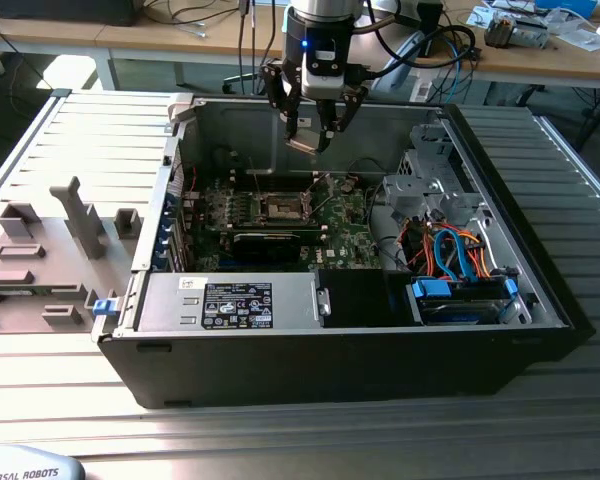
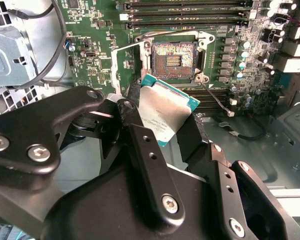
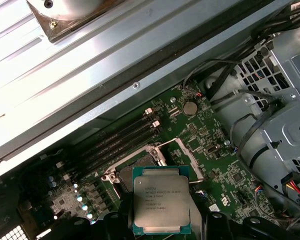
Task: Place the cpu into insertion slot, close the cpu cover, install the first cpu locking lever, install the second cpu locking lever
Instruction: 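Place the cpu into insertion slot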
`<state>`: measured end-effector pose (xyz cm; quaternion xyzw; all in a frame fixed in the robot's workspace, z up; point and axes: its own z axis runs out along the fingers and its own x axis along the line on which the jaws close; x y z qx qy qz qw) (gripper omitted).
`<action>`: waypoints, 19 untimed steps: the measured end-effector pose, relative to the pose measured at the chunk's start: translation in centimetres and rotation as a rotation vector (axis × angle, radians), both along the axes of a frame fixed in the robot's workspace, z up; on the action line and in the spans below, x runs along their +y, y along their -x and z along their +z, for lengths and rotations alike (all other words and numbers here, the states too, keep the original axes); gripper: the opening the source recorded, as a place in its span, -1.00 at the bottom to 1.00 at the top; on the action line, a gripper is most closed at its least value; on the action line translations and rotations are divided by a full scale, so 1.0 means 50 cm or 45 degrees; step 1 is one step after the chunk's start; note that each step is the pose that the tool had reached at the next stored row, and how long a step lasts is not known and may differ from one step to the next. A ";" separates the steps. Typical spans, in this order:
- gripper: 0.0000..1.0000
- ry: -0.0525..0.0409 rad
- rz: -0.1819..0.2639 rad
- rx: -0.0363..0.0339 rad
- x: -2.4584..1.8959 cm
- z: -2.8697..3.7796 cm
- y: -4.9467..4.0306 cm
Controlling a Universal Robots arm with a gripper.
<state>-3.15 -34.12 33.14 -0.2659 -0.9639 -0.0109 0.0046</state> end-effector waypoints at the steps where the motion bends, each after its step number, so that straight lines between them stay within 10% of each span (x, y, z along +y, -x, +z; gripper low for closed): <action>1: 0.08 0.000 -0.001 0.0000 0.0000 0.000 0.000; 19: 0.08 0.001 -0.012 0.0000 0.0000 0.000 0.000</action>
